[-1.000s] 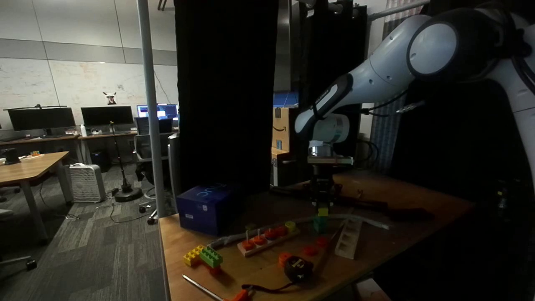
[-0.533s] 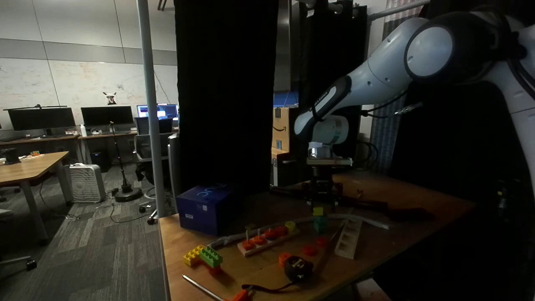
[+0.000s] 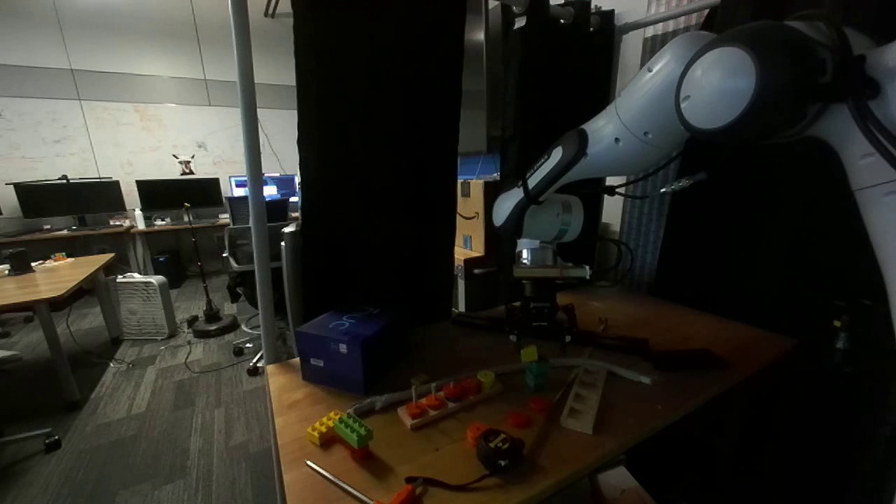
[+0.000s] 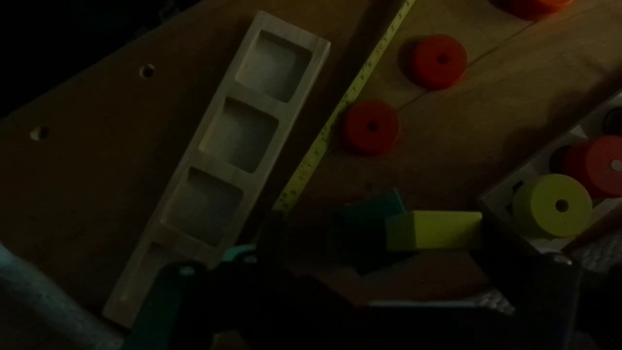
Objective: Stack two green square blocks and the yellow square block together respectively
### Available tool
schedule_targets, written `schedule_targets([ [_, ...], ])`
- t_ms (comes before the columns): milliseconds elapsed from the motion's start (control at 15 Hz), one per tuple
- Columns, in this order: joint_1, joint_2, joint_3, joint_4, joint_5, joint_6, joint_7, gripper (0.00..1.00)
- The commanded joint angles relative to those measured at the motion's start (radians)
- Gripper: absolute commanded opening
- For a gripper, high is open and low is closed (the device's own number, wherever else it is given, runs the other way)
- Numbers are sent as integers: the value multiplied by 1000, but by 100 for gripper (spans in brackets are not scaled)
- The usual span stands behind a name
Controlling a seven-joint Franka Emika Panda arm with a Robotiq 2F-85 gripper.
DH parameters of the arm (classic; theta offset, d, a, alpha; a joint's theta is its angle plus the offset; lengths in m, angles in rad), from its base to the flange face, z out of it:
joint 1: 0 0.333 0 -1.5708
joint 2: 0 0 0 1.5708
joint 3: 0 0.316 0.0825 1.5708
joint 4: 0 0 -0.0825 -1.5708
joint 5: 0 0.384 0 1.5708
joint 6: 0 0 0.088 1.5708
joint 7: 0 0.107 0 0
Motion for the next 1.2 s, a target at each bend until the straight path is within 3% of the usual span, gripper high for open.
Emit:
schedule_targets([
  [0, -1, 6, 0, 32, -19, -33, 23, 100],
  [1133, -10, -12, -16, 29, -19, -46, 19, 100],
])
